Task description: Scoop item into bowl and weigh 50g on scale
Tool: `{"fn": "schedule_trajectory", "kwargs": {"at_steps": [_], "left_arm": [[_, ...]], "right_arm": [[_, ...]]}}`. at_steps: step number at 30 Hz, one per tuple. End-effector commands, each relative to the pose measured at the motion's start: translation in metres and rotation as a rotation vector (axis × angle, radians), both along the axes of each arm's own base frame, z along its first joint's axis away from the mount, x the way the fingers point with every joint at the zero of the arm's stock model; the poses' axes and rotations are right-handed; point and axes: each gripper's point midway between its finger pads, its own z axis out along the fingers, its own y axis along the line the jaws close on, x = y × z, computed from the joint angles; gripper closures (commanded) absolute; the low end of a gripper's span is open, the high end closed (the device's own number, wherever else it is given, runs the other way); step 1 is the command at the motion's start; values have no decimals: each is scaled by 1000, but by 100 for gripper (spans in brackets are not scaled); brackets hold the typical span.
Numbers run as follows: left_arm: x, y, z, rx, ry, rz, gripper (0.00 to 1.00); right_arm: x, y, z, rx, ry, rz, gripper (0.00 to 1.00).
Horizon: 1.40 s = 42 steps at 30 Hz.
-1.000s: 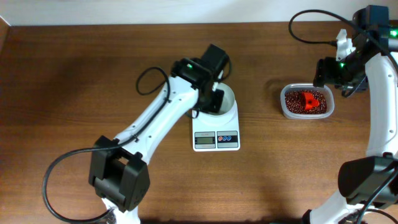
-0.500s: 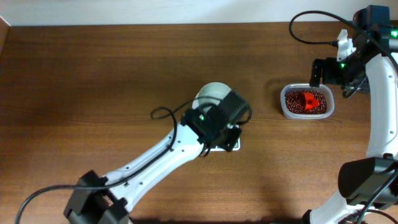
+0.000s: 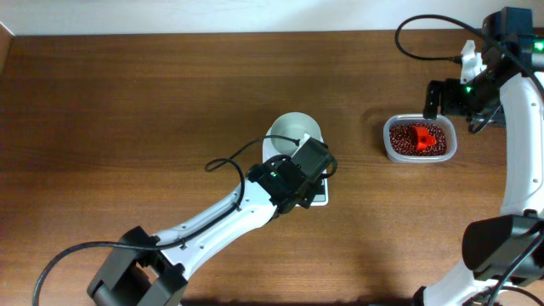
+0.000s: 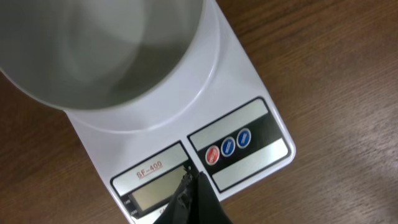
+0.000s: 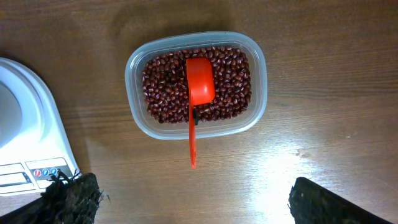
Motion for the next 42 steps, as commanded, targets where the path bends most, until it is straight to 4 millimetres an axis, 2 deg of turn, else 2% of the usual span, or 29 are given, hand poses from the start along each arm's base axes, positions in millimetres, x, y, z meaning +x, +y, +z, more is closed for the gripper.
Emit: {"fn": "schedule_trajectory", "kwargs": {"at_steps": [1,7,12,17,23,27,33,38,42], "left_arm": [[3,-2,2,-15,-19,6,100],[4,-2,2,-27,-16,28,100],[-1,2,-7,-33,8,72,100],[1,-2,-17,-90,-16,107,100],[2,-9,-28,-123,-51,96,100],[-5,-7,-41,-104,-40,79,100],[-2,-9,-51,-88,-44,61,100],[7,-20,-59,-84,-85,-1,100],[4,-21,-66,-69,-76,-11,100]], "right_arm": [[-1,-2,14,-14,-39,-8,1],[-1,-2,13,-14,-38,-8,1],[-1,-2,13,-14,-38,-8,1],[-1,-2,13,-14,-38,-8,1],[-1,-2,13,-14,-38,-8,1],[-1,-2,14,-14,-39,-8,1],[-1,-2,14,-14,-39,-8,1],[-1,-2,13,-14,-38,-8,1],[-1,-2,13,-14,-38,-8,1]]}}
